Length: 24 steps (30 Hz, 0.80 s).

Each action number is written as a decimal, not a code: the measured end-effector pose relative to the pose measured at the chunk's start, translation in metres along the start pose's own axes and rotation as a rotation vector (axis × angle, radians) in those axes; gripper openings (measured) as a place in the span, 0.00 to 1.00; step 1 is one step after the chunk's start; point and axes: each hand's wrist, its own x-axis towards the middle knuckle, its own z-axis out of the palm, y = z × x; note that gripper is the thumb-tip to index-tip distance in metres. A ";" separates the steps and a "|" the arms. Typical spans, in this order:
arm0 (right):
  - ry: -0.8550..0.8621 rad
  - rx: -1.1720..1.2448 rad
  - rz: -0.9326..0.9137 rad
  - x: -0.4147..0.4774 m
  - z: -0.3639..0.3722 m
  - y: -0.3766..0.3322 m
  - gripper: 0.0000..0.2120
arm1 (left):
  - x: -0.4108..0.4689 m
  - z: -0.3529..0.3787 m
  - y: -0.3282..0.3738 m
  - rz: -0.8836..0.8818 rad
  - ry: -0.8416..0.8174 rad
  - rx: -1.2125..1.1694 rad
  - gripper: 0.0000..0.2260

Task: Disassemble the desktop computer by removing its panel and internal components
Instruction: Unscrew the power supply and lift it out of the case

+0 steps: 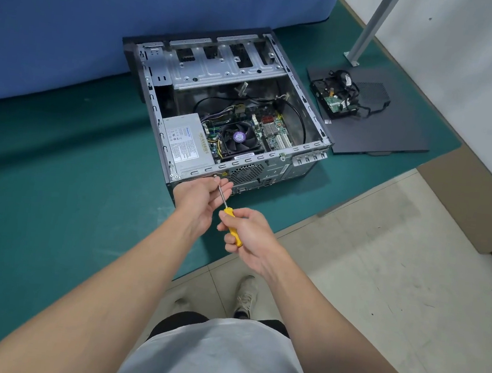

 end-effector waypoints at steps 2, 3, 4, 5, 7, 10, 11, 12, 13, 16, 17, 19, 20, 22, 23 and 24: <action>-0.039 0.069 0.048 -0.001 0.000 -0.002 0.10 | 0.000 0.000 0.000 -0.009 0.034 0.001 0.02; -0.050 0.102 0.072 -0.002 0.000 -0.003 0.12 | 0.000 -0.001 0.001 -0.012 0.045 -0.004 0.02; -0.049 0.119 0.081 -0.002 -0.001 -0.003 0.13 | 0.000 -0.001 0.002 -0.014 0.052 -0.010 0.02; -0.038 0.120 0.075 -0.003 -0.002 -0.003 0.13 | 0.001 -0.002 0.002 -0.018 0.053 -0.018 0.02; -0.005 0.068 0.041 -0.003 -0.002 -0.004 0.11 | 0.000 -0.003 0.002 -0.029 0.025 -0.039 0.03; 0.033 -0.009 -0.005 -0.004 -0.001 -0.006 0.09 | -0.002 -0.005 0.002 -0.048 -0.053 -0.080 0.04; 0.041 -0.012 -0.015 -0.004 0.000 -0.007 0.08 | -0.003 -0.006 0.002 -0.057 -0.077 -0.100 0.04; 0.048 -0.011 -0.023 -0.003 0.000 -0.008 0.08 | -0.004 -0.006 0.002 -0.067 -0.095 -0.118 0.05; 0.055 -0.009 -0.028 -0.003 0.001 -0.009 0.09 | -0.005 -0.006 0.002 -0.078 -0.110 -0.133 0.05; 0.071 -0.032 -0.005 -0.003 0.002 -0.012 0.14 | -0.005 -0.007 0.005 -0.105 -0.132 -0.149 0.09; 0.072 -0.049 0.002 -0.003 0.002 -0.012 0.15 | -0.004 -0.007 0.006 -0.108 -0.132 -0.142 0.08; 0.071 -0.080 -0.002 -0.003 0.003 -0.012 0.13 | -0.004 -0.006 0.006 -0.096 -0.111 -0.112 0.07; 0.069 -0.090 -0.003 -0.004 0.003 -0.012 0.11 | -0.004 -0.005 0.005 -0.081 -0.090 -0.098 0.05; 0.076 -0.112 -0.002 -0.004 0.004 -0.013 0.09 | -0.004 -0.002 0.004 -0.054 -0.036 -0.086 0.03; 0.089 -0.125 -0.006 -0.004 0.004 -0.013 0.08 | -0.004 -0.001 0.003 -0.046 -0.012 -0.085 0.02; 0.102 -0.137 -0.013 -0.003 0.004 -0.015 0.08 | -0.004 0.001 0.002 -0.038 0.006 -0.084 0.02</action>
